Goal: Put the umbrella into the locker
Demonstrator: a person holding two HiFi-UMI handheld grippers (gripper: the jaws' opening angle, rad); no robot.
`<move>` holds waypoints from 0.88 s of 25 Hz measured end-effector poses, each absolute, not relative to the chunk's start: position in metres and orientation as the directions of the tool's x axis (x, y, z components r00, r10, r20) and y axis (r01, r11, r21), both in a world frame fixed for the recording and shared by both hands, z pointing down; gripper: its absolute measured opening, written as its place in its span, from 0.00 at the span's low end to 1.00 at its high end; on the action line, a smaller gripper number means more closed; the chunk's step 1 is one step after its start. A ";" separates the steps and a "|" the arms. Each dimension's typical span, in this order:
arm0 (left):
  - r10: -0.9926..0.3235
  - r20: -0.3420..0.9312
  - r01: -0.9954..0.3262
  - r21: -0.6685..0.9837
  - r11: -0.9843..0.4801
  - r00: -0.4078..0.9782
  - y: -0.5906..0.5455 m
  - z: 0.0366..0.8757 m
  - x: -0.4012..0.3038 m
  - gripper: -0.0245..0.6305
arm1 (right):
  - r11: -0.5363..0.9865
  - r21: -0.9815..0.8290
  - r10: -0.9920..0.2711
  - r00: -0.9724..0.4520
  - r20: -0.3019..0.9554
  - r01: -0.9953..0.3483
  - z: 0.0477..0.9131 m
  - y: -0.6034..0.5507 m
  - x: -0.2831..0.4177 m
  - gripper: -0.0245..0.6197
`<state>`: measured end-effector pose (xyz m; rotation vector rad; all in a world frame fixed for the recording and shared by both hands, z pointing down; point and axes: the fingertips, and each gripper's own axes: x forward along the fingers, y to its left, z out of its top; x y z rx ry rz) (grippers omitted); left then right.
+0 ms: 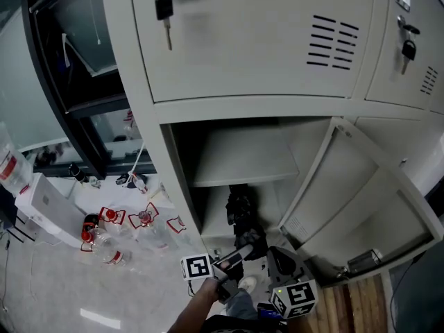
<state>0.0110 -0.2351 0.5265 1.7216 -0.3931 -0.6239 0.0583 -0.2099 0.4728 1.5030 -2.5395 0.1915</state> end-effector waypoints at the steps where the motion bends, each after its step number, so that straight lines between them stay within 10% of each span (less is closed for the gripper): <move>1: -0.570 -0.186 0.050 0.968 -0.245 0.800 -0.232 0.528 0.009 0.53 | 0.480 -0.016 -0.853 -0.471 0.223 -0.877 0.473 -0.209 0.058 0.04; 10: -0.632 -0.027 -0.247 0.907 -0.342 0.774 -0.216 0.526 -0.022 0.52 | 0.488 -0.010 -0.849 -0.478 0.224 -0.873 0.474 -0.198 0.053 0.04; 17: -0.729 0.033 -0.504 0.743 -0.439 0.684 -0.213 0.502 -0.054 0.07 | 0.487 -0.005 -0.853 -0.477 0.211 -0.873 0.469 -0.191 0.053 0.04; 22: -0.771 0.030 -0.577 0.682 -0.449 0.636 -0.214 0.490 -0.069 0.06 | 0.481 0.002 -0.859 -0.471 0.202 -0.877 0.467 -0.191 0.055 0.04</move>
